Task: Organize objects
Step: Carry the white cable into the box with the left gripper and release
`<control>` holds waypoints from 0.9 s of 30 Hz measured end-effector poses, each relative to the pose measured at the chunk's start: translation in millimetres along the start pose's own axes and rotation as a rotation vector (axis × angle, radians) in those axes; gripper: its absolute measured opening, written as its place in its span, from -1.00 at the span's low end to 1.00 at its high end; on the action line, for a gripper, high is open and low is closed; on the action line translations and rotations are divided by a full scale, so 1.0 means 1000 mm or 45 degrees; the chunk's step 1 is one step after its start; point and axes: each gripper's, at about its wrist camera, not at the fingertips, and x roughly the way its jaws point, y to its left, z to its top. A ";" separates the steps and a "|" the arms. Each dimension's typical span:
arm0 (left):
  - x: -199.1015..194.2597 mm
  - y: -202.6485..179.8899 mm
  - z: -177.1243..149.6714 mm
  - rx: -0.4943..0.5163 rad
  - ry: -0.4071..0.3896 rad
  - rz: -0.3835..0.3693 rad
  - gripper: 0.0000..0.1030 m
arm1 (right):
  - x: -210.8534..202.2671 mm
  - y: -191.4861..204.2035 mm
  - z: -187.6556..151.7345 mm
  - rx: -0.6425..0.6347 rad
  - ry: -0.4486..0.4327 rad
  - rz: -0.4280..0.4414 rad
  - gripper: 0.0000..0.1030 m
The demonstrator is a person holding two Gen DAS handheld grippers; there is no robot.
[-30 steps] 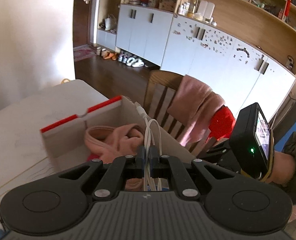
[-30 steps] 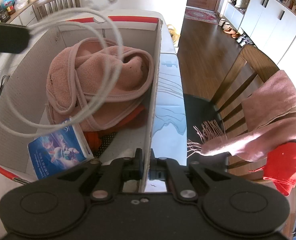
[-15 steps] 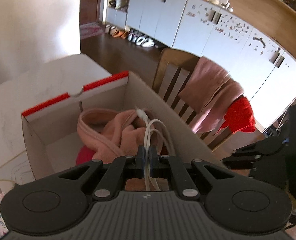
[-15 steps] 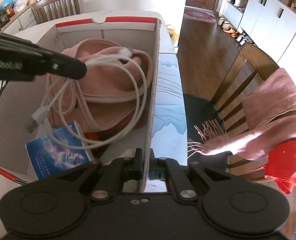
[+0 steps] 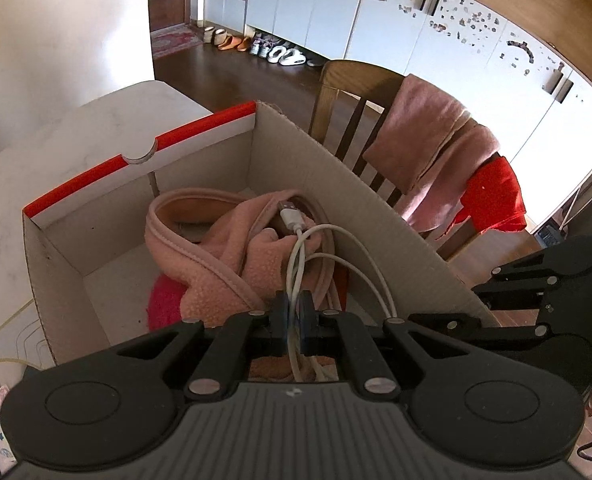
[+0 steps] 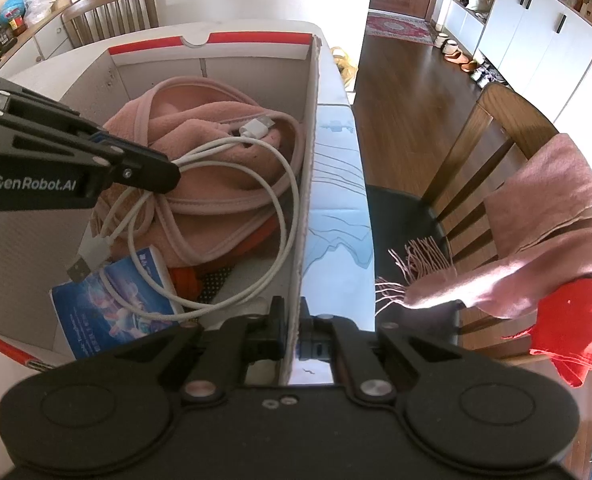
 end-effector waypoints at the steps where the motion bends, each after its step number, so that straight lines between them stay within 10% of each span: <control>1: 0.000 0.000 -0.001 0.005 -0.001 0.000 -0.90 | 0.000 0.000 0.000 0.000 0.000 0.000 -0.93; 15: -0.020 0.001 -0.007 -0.022 -0.048 -0.077 -0.39 | 0.000 0.000 -0.001 0.000 0.001 0.000 -0.93; 19: -0.036 0.000 -0.012 -0.034 -0.091 -0.069 0.09 | 0.001 -0.001 -0.001 0.002 0.000 0.001 -0.93; 27: -0.076 0.013 -0.025 -0.094 -0.202 -0.043 0.10 | 0.001 -0.001 0.000 -0.002 0.002 0.000 -0.93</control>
